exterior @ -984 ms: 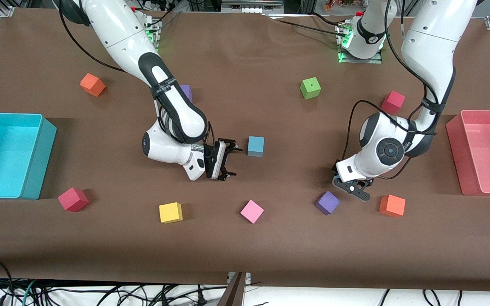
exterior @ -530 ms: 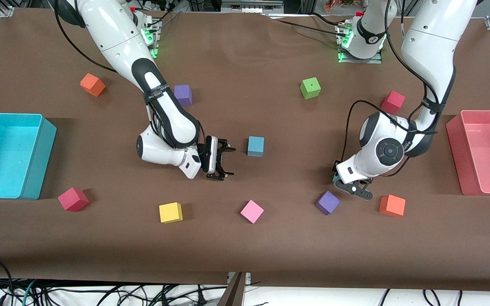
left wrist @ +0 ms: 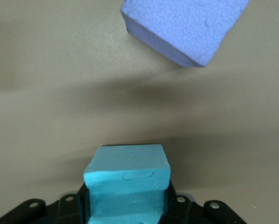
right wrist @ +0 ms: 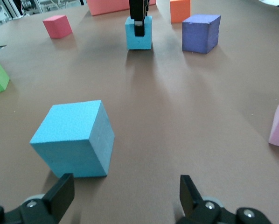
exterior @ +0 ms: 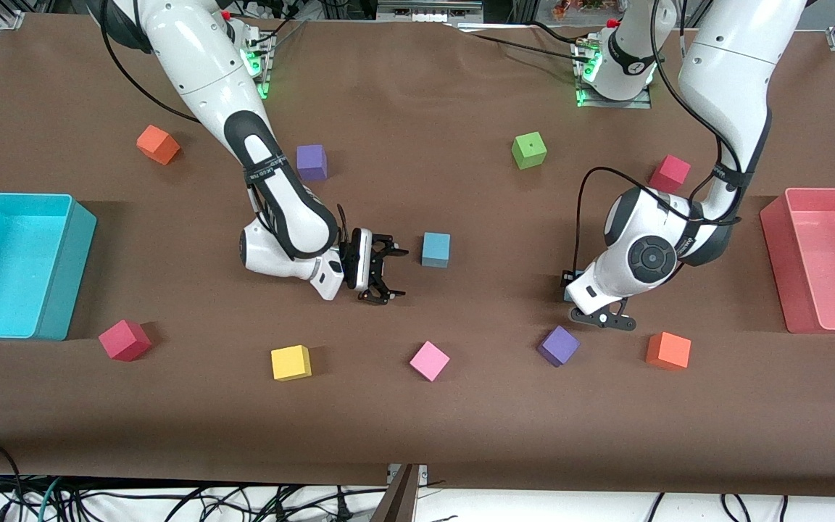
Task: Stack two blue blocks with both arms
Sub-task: 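Carry the cube with the left gripper onto the first light blue cube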
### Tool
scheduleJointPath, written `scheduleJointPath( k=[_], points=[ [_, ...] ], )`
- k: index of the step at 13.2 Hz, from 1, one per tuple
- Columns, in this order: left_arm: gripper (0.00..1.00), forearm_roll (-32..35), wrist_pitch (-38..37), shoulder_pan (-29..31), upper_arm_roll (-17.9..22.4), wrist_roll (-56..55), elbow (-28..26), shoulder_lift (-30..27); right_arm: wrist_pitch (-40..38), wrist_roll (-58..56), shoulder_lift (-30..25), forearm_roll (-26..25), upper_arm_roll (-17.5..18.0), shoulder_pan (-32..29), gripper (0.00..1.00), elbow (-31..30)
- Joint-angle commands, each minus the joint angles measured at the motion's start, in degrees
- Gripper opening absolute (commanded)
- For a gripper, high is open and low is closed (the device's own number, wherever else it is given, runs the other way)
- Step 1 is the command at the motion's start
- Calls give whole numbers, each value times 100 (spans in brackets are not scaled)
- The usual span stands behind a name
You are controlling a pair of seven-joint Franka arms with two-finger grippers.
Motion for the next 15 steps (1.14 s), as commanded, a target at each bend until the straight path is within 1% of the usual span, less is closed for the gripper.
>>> scheduleJointPath(
  k=[1,4,7,8,9,11,13,15],
  points=[
    [31,49,-675,-51,-172,-560,164,-356,-24,-330,18,345,37,38,100,-34],
    [31,49,-1449,-51,-620,-1192,674,-392,-24,-453,53,390,46,56,100,-34],
    [31,40,-1495,-60,-1059,-1510,1034,-392,-15,-453,53,407,46,91,100,-42],
    [31,49,-1495,-104,-1217,-1580,1184,-366,-15,-497,53,520,46,126,100,-42],
    [31,49,-1495,-234,-1288,-1599,1394,-261,-24,-654,53,678,46,153,100,-42],
    [31,49,-1495,-682,-1298,-1607,1729,-50,-24,-849,53,776,46,170,100,-86],
    [31,40,-1495,-973,-1289,-1774,1800,38,-33,-858,53,785,46,179,100,-121],
    [31,57,-1451,-1062,-1289,-1845,1800,143,-33,-910,44,785,46,170,100,-183]
  ],
)
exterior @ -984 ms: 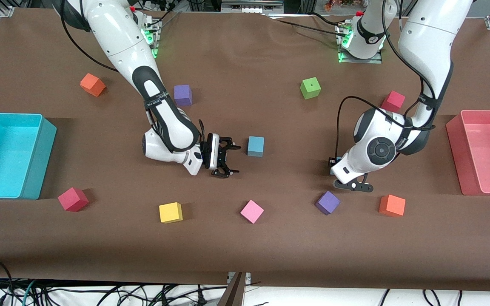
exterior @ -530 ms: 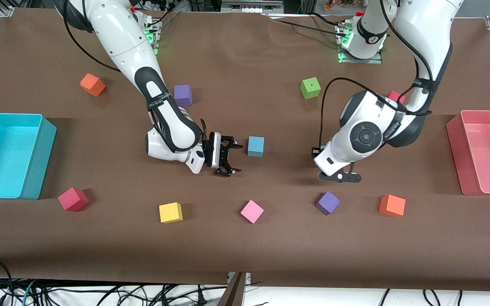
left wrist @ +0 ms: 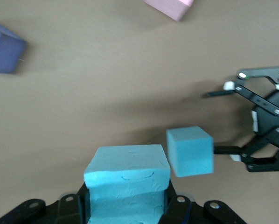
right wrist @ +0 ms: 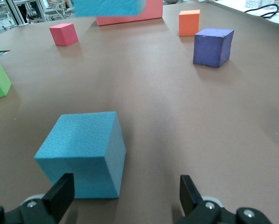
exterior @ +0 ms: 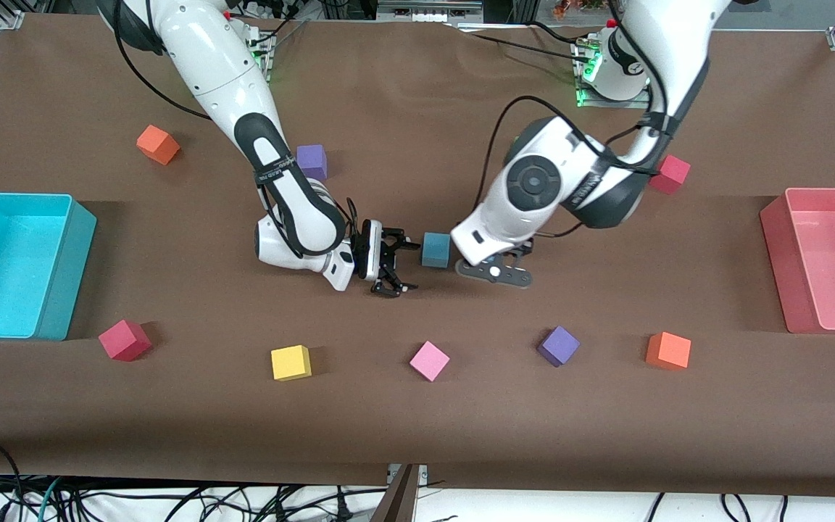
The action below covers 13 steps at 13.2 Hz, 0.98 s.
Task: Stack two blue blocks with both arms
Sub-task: 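Carry the cube with the left gripper onto the first light blue cube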
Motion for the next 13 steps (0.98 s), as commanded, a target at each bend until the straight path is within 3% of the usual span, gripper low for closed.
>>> scheduleJointPath(
  k=[1,4,7,13],
  points=[
    [32,58,-89,-173,23,-40,278,327,-29,-258,-29,156,29,-24,100,-153],
    [35,41,208,-542,32,-57,313,521,-38,-276,-55,156,20,-24,100,-250],
    [35,84,648,-596,32,-40,314,688,-29,-276,-46,156,28,-24,100,-250],
    [35,128,798,-710,41,-57,314,803,-29,-276,-55,165,29,-24,100,-241]
  ],
)
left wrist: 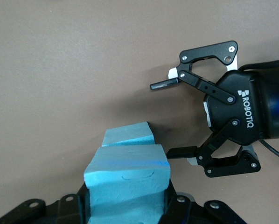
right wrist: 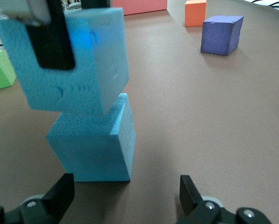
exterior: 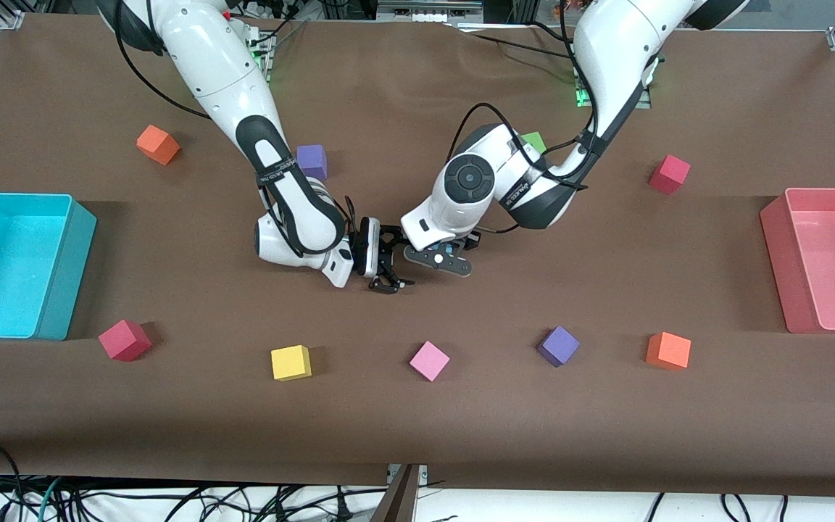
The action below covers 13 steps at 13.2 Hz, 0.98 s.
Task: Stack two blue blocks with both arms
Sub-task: 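Open the left gripper to release the cube atop the stack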
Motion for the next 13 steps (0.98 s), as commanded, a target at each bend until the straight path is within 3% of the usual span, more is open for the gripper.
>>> scheduleJointPath(
  k=[1,3,5,8,9,10,13],
  points=[
    [35,137,170,-108,38,-28,176,166,-29,-177,-56,159,29,-22,100,-68],
    [39,128,276,-109,38,-28,175,237,-29,-177,-56,167,29,-22,100,-68],
    [56,146,276,-100,56,-19,158,237,-20,-168,-47,167,29,-13,100,-59],
    [55,137,163,-82,56,-28,123,193,-20,-168,-56,167,29,-5,100,-59],
    [87,137,119,-108,56,-37,123,193,-20,-168,-56,167,29,-5,100,-59],
    [100,137,109,-117,56,-46,114,193,-20,-168,-56,167,29,4,100,-59],
    [100,137,-84,-109,47,-46,123,106,-20,-168,-56,167,29,4,100,-50]
  ],
)
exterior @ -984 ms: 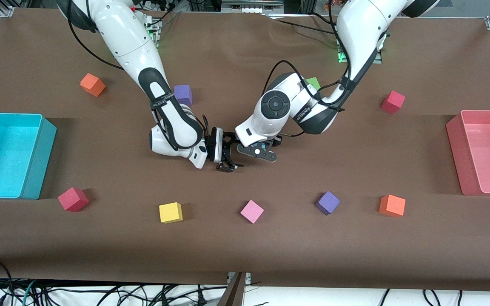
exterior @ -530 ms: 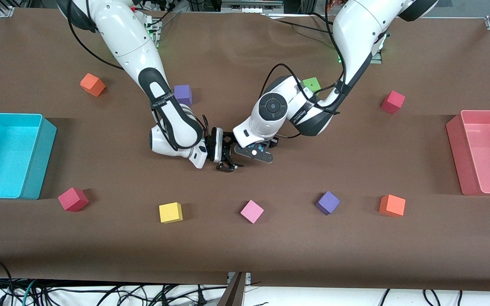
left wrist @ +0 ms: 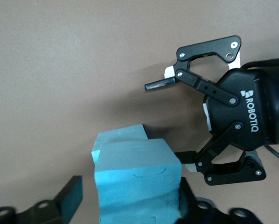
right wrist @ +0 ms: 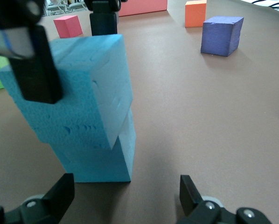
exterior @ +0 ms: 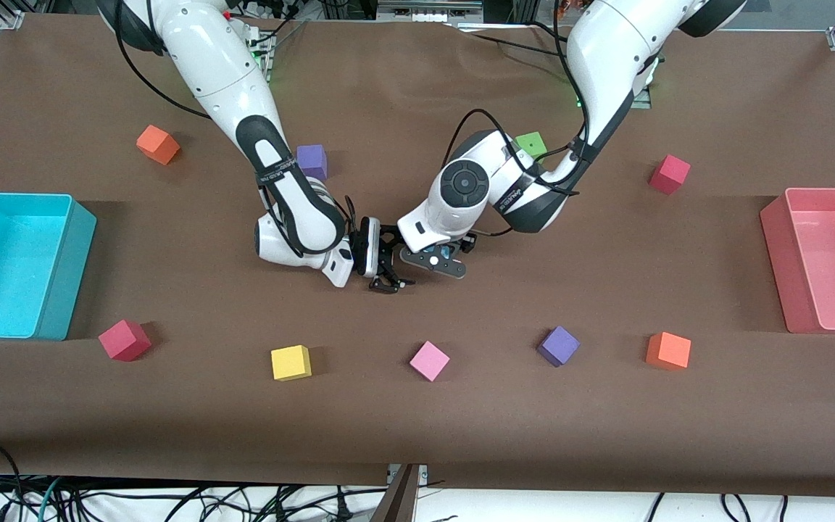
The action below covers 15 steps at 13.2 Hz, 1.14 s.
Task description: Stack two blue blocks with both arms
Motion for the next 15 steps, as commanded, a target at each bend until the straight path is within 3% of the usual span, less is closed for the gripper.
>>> scheduleJointPath(
  k=[1,7,9,10,15],
  points=[
    [100,134,-218,-60,26,-37,110,-73,-20,-131,-56,148,28,8,100,-50],
    [100,37,-1183,1,-70,-46,136,-783,357,36,-196,51,-7,26,100,-15],
    [100,-111,-1491,45,-53,-98,153,-1108,481,498,-240,-306,-16,26,100,2],
    [100,-164,-1676,202,-44,-116,171,-1275,499,1050,-310,-744,-33,26,100,46],
    [100,-174,-2634,1212,-61,-29,206,-2268,464,4923,-802,-4012,-174,-9,100,222]
  ],
)
